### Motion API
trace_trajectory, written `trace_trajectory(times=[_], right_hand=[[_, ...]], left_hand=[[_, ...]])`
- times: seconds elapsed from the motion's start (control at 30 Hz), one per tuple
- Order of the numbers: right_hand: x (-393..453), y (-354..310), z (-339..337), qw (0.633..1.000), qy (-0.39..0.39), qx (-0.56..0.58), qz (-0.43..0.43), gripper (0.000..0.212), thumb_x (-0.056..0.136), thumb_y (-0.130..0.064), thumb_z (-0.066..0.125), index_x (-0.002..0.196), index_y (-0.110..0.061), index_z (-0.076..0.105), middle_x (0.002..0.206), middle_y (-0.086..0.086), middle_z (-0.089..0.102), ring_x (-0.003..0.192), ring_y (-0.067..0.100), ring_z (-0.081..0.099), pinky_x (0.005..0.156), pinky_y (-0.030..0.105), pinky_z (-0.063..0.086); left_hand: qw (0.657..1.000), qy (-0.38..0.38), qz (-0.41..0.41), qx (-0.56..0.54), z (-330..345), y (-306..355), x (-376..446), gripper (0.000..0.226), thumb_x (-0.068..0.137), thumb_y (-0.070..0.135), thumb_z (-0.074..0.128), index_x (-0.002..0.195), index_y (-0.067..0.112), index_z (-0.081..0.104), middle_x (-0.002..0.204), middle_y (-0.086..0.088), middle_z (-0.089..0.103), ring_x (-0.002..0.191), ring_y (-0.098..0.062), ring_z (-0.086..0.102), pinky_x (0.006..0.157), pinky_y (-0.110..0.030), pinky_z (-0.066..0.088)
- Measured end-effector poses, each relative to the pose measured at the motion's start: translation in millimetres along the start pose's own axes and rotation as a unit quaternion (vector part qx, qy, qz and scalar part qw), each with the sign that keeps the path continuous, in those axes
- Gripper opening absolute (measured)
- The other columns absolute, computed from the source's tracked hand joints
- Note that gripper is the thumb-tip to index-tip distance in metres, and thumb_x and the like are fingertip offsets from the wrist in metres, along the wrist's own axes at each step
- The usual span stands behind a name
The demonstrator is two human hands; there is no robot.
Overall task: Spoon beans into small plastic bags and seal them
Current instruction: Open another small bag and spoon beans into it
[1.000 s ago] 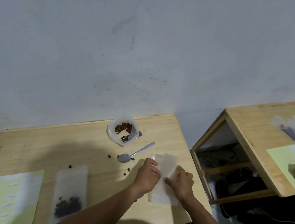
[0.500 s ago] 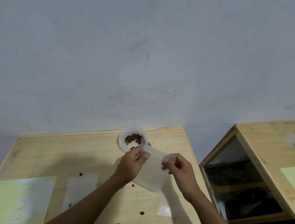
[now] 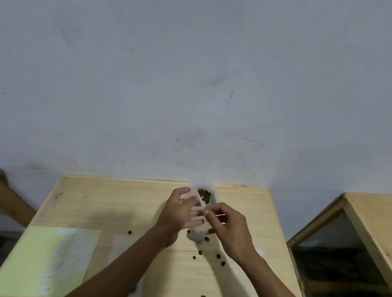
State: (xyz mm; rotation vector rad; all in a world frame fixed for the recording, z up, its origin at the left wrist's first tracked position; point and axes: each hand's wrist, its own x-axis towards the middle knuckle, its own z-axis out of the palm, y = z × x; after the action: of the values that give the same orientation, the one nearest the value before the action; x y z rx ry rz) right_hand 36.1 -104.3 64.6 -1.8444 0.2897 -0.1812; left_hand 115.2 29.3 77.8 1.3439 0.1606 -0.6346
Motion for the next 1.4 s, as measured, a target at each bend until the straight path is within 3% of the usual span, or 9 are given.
trace_trajectory(times=[0.2,0.37,0.47,0.67,0.8,0.93,1.07,1.23,1.4], right_hand=[[4,-1,5,0.999,0.004,-0.049,0.019,0.013,0.091,-0.022,0.062,0.08,-0.02,0.068,0.08,-0.006,0.071,0.074,0.01,0.068,0.068,0.037,0.058],[-1,-3,10,0.997,0.036,-0.062,0.012,0.013,0.092,-0.026,0.059,0.08,-0.02,0.06,0.081,-0.006,0.068,0.072,0.009,0.063,0.067,0.033,0.053],[-5,-3,16,0.997,0.033,-0.068,0.006,0.009,0.094,-0.025,0.058,0.086,-0.024,0.063,0.086,-0.009,0.07,0.076,0.004,0.066,0.067,0.027,0.054],[-8,9,20,0.995,0.024,-0.097,0.029,0.011,0.087,-0.028,0.064,0.078,-0.024,0.067,0.077,-0.01,0.071,0.072,0.006,0.066,0.068,0.035,0.056],[-9,12,21,0.993,0.021,-0.106,0.049,0.013,0.085,-0.024,0.059,0.072,-0.021,0.058,0.071,-0.007,0.067,0.064,0.009,0.063,0.066,0.03,0.049],[-11,18,22,0.993,0.049,-0.094,0.062,0.017,0.085,-0.03,0.053,0.074,-0.017,0.048,0.069,0.005,0.059,0.054,0.013,0.048,0.055,0.036,0.041],[-10,17,21,0.99,0.059,-0.12,0.047,0.022,0.094,-0.021,0.048,0.073,-0.018,0.041,0.06,0.003,0.052,0.051,0.013,0.042,0.053,0.036,0.037],[-8,16,24,0.99,0.07,-0.115,0.047,0.02,0.095,-0.022,0.045,0.075,-0.023,0.04,0.069,0.008,0.063,0.06,0.028,0.061,0.053,0.042,0.048],[-2,13,29,0.988,0.094,-0.114,0.038,0.018,0.097,-0.018,0.044,0.079,-0.019,0.041,0.072,0.005,0.063,0.052,0.018,0.055,0.051,0.034,0.043]], left_hand=[[0.996,-0.003,0.063,0.069,-5,-10,-8,0.007,0.091,0.015,0.066,0.093,0.009,0.068,0.098,-0.01,0.071,0.091,-0.021,0.072,0.072,-0.035,0.06],[0.993,0.012,0.066,0.099,-4,-14,-7,0.01,0.088,0.009,0.066,0.08,0.005,0.072,0.082,-0.008,0.074,0.083,-0.017,0.072,0.077,-0.036,0.061],[0.993,0.026,0.06,0.099,0,-16,-6,0.011,0.087,0.004,0.061,0.08,0.001,0.069,0.082,-0.011,0.074,0.083,-0.021,0.074,0.077,-0.036,0.061],[0.99,0.056,0.05,0.121,-1,-23,-5,0.005,0.088,0.009,0.063,0.092,0.01,0.067,0.093,-0.017,0.071,0.081,-0.029,0.072,0.066,-0.036,0.06],[0.971,0.052,0.097,0.211,-1,-24,-10,0.01,0.086,0.012,0.066,0.078,0.014,0.072,0.069,-0.008,0.071,0.065,-0.019,0.068,0.072,-0.042,0.061],[0.942,0.063,0.127,0.304,4,-19,-16,0.014,0.084,0.011,0.064,0.073,0.017,0.07,0.062,0.001,0.07,0.065,-0.015,0.07,0.069,-0.03,0.058],[0.941,0.061,0.117,0.31,5,-17,-22,0.014,0.084,0.006,0.059,0.075,0.013,0.068,0.066,-0.002,0.072,0.062,-0.011,0.071,0.062,-0.021,0.053],[0.938,0.068,0.108,0.322,7,-7,-22,0.016,0.084,0.007,0.057,0.072,0.015,0.065,0.071,-0.002,0.072,0.063,-0.01,0.072,0.067,-0.022,0.055],[0.929,0.071,0.116,0.343,10,1,-23,0.028,0.085,0.005,0.056,0.062,0.022,0.06,0.073,-0.005,0.073,0.067,-0.014,0.073,0.073,-0.026,0.057]])
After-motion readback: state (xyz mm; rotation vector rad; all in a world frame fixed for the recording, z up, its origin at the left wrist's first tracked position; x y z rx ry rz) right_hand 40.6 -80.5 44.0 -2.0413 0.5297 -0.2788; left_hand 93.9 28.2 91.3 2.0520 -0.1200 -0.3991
